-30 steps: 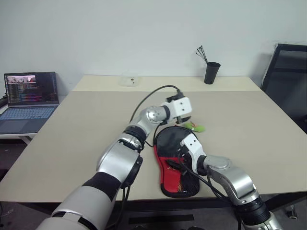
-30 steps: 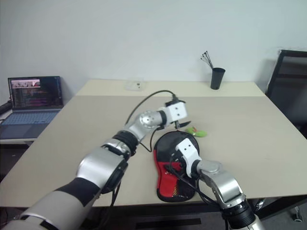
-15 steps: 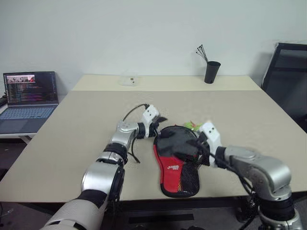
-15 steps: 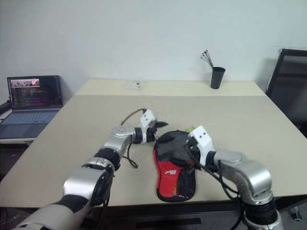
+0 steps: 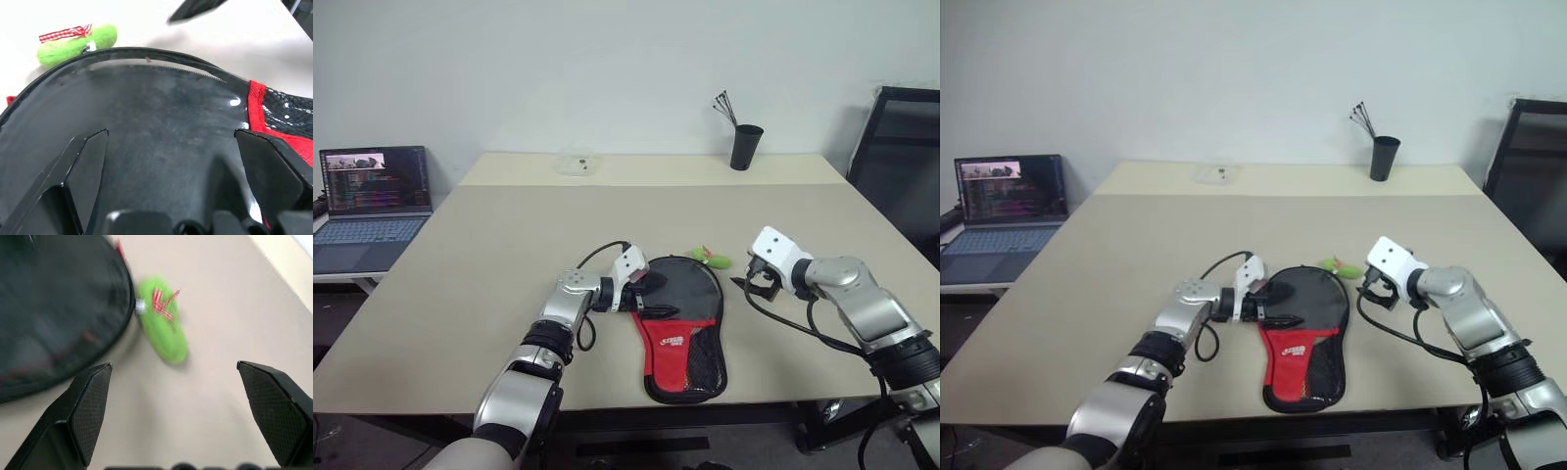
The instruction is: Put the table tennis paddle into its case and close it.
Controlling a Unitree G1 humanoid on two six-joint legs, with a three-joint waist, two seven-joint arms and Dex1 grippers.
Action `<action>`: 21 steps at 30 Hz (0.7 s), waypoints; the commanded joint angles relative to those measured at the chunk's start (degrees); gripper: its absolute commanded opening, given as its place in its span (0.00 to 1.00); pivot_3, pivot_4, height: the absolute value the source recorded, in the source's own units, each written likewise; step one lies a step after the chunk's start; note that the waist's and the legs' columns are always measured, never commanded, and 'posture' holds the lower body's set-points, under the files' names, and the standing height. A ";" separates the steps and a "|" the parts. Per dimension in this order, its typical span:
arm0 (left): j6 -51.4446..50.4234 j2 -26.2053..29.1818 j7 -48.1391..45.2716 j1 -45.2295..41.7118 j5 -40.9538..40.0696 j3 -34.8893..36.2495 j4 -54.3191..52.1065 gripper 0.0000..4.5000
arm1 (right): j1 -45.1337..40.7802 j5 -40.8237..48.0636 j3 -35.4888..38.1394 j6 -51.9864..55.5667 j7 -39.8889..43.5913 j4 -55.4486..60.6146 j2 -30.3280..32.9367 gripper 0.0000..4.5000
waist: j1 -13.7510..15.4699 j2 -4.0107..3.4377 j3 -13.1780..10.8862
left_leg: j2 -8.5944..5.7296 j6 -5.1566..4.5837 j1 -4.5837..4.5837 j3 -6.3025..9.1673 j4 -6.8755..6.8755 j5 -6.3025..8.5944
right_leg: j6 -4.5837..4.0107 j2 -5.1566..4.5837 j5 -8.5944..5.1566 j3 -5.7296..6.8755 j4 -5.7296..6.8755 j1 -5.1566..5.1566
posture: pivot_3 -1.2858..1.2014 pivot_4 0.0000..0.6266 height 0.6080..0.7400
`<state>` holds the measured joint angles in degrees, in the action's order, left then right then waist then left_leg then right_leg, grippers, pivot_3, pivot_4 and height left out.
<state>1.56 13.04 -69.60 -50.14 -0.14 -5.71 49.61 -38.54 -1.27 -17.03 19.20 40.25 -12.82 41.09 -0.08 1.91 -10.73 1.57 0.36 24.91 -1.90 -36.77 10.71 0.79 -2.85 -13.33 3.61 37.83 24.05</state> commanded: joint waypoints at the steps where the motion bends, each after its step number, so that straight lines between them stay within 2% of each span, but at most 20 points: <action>1: -1.10 -0.79 -1.12 -0.05 -1.77 -0.83 -3.73 1.00 | -4.43 -4.62 -1.55 -9.93 -0.69 -8.35 -3.04 1.00 | -0.01 0.00 0.00 | -0.01 0.00 0.00 0.00 -0.01 0.00 | 0.00 0.00 0.00 0.00 0.00 0.00 | 0.52 0.24 1.00; 11: -3.93 0.67 -2.05 2.20 -2.43 -2.32 -8.35 1.00 | -13.30 -12.41 -2.47 -23.79 -5.37 -31.99 -10.97 1.00 | -0.05 -0.03 -0.01 | 0.01 0.00 -0.01 -0.01 -0.02 0.00 | 0.00 0.01 0.01 -0.05 0.07 0.00 | 0.52 0.24 1.00; 16: -5.26 1.81 -2.61 2.87 -3.12 -2.62 -10.30 1.00 | -16.30 -12.49 -0.78 -25.82 -6.32 -39.32 -14.57 1.00 | -0.32 -0.03 -0.01 | 0.05 0.00 -0.09 -0.01 -0.04 -0.01 | -0.01 0.04 0.01 -0.11 0.17 -0.01 | 0.52 0.24 1.00; 19: -5.25 1.97 -2.12 1.89 -3.49 -2.21 -9.71 1.00 | -17.43 -12.38 -0.11 -25.96 -5.95 -42.08 -16.36 0.87 | -0.56 -0.04 -0.01 | 0.09 0.00 -0.15 0.00 -0.04 -0.01 | -0.01 0.08 0.02 -0.18 0.21 -0.02 | 0.52 0.24 1.00; 21: -4.87 1.77 -1.53 1.18 -3.42 -2.16 -8.66 1.00 | -17.78 -12.51 0.21 -25.99 -5.48 -43.09 -17.05 0.71 | -0.57 -0.04 -0.01 | 0.10 0.00 -0.16 0.01 -0.04 -0.01 | -0.01 0.09 0.02 -0.20 0.23 -0.02 | 0.52 0.24 1.00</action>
<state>-3.75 14.87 -71.55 -47.19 -2.26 -8.35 41.80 -55.11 -14.13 -17.52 -6.06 34.69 -55.41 24.40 -0.65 1.87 -10.74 1.66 0.35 24.76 -1.89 -36.81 10.70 0.77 -2.76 -13.32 3.41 38.06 24.03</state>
